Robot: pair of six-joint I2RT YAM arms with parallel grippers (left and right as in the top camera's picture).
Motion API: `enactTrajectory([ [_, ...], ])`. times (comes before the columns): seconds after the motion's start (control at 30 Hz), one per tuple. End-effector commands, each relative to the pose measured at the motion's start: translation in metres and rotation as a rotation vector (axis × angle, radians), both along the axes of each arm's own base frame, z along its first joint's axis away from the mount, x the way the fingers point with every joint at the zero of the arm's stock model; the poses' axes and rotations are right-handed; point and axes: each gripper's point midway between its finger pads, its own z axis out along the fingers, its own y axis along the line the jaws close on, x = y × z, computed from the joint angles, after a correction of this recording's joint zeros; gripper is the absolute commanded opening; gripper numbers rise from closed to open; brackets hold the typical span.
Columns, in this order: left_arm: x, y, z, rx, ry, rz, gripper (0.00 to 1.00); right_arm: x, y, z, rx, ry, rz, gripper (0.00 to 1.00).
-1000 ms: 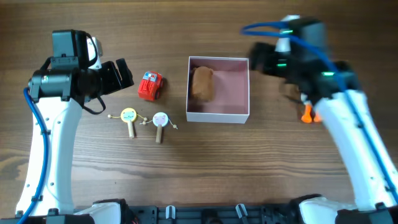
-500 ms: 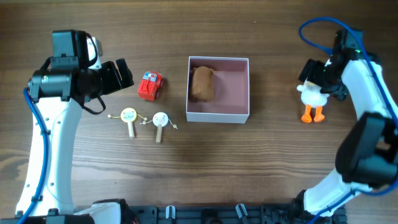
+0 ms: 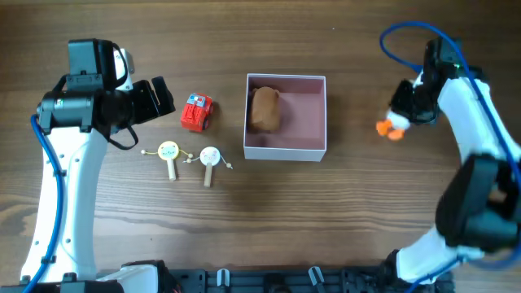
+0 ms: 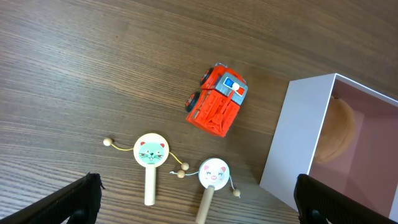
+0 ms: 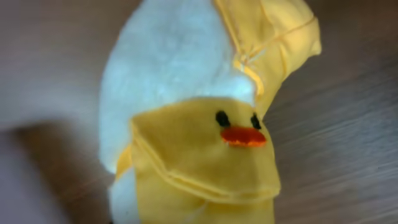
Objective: Pack container
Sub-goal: 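Grasp the white-yellow plush duck with the right gripper, then lower the plush duck into the box beside the dog and release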
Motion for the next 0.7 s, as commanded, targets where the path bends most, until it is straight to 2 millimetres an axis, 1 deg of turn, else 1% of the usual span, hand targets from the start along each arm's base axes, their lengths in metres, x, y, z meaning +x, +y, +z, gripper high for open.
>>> enactTrajectory([
  [0.0, 0.004, 0.003, 0.005, 0.012, -0.015, -0.009, 1.00, 0.000, 0.090, 0.110, 0.150, -0.274, 0.157, 0.24],
  [0.03, 0.004, 0.003, 0.005, 0.012, -0.015, -0.009, 1.00, -0.008, 0.114, 0.129, 0.165, -0.320, 0.200, 0.23],
  [0.07, 0.004, 0.003, 0.005, 0.012, -0.015, -0.009, 1.00, -0.013, 0.133, 0.143, 0.171, -0.359, 0.243, 0.23],
  [0.1, 0.004, 0.003, 0.005, 0.012, -0.015, -0.009, 1.00, -0.022, 0.161, 0.157, 0.173, -0.399, 0.285, 0.24],
  [0.17, 0.004, 0.003, 0.005, 0.012, -0.015, -0.009, 1.00, -0.028, 0.183, 0.159, 0.140, -0.413, 0.308, 0.24],
  [0.2, 0.004, 0.003, 0.005, 0.012, -0.015, -0.009, 1.00, -0.029, 0.193, 0.151, 0.088, -0.410, 0.311, 0.27],
  [0.23, 0.004, 0.003, 0.005, 0.012, -0.015, -0.010, 1.00, -0.024, 0.198, 0.135, 0.010, -0.403, 0.290, 0.30],
  [0.27, 0.004, 0.003, 0.005, 0.012, -0.015, -0.009, 1.00, -0.017, 0.202, 0.124, -0.028, -0.400, 0.288, 0.31],
  [0.37, 0.004, 0.003, 0.005, 0.012, -0.015, -0.009, 1.00, 0.001, 0.215, 0.079, -0.051, -0.343, 0.301, 0.32],
  [0.4, 0.004, 0.003, 0.005, 0.012, -0.015, -0.009, 1.00, 0.008, 0.218, 0.058, -0.062, -0.312, 0.303, 0.32],
  [0.43, 0.004, 0.003, 0.005, 0.012, -0.015, -0.009, 1.00, 0.013, 0.221, 0.043, -0.069, -0.294, 0.307, 0.32],
  [0.47, 0.004, 0.003, 0.005, 0.012, -0.015, -0.010, 1.00, 0.019, 0.223, 0.017, -0.091, -0.256, 0.328, 0.31],
  [0.5, 0.004, 0.003, 0.005, 0.012, -0.015, -0.009, 1.00, 0.018, 0.221, -0.007, -0.113, -0.200, 0.328, 0.31],
  [0.57, 0.004, 0.003, 0.005, 0.012, -0.015, -0.009, 1.00, 0.012, 0.218, -0.032, -0.131, -0.131, 0.331, 0.31],
  [0.6, 0.004, 0.003, 0.005, 0.012, -0.015, -0.009, 1.00, 0.009, 0.217, -0.038, -0.138, -0.110, 0.333, 0.31],
  [0.67, 0.004, 0.003, 0.005, 0.012, -0.015, -0.009, 1.00, 0.005, 0.214, -0.045, -0.152, -0.081, 0.338, 0.31],
])
